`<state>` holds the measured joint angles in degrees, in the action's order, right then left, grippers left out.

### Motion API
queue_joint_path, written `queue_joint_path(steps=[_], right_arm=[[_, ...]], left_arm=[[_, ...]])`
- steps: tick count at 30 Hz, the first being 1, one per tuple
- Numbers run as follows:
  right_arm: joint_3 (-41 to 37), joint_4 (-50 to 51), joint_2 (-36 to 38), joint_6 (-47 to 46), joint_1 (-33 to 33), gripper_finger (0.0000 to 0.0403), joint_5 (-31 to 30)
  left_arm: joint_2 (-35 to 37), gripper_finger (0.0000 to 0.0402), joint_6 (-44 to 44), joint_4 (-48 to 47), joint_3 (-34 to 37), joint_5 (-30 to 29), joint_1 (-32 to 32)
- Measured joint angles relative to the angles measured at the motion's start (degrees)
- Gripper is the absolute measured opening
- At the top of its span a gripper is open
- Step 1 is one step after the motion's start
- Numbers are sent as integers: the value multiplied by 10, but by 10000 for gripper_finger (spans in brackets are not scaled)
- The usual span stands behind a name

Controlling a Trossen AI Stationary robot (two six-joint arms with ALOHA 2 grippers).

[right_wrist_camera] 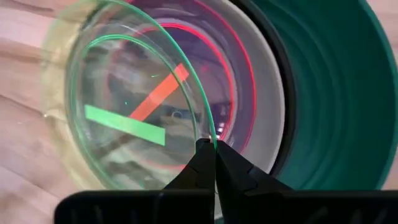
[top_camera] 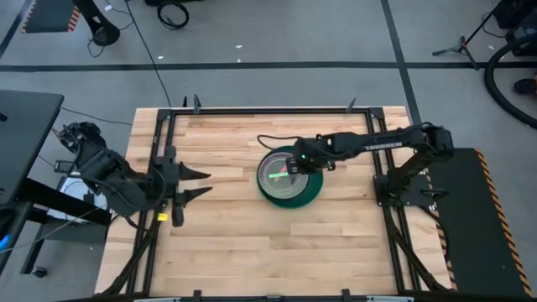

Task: Stack plastic plates
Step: Stack the green transparent plate on top of the pink transparent plate, then return to Home Position

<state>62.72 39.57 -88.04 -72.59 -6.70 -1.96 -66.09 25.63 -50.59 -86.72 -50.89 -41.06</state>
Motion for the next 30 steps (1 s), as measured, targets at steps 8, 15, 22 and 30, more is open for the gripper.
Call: queue_joint_path(steps=[8,15,22,30], right_arm=[[0,-11,-34,38,-51,8,49],[0,-5,-31,42,-56,59,50],[0,0,18,81,-56,155,37],[0,2,126,218,-45,214,57]], left_arm=[[-18,150,27,-15,0,0,0],[-18,151,23,-17,0,-5,0],[-16,150,34,-18,0,-48,1],[-7,136,48,-23,0,-28,17]])
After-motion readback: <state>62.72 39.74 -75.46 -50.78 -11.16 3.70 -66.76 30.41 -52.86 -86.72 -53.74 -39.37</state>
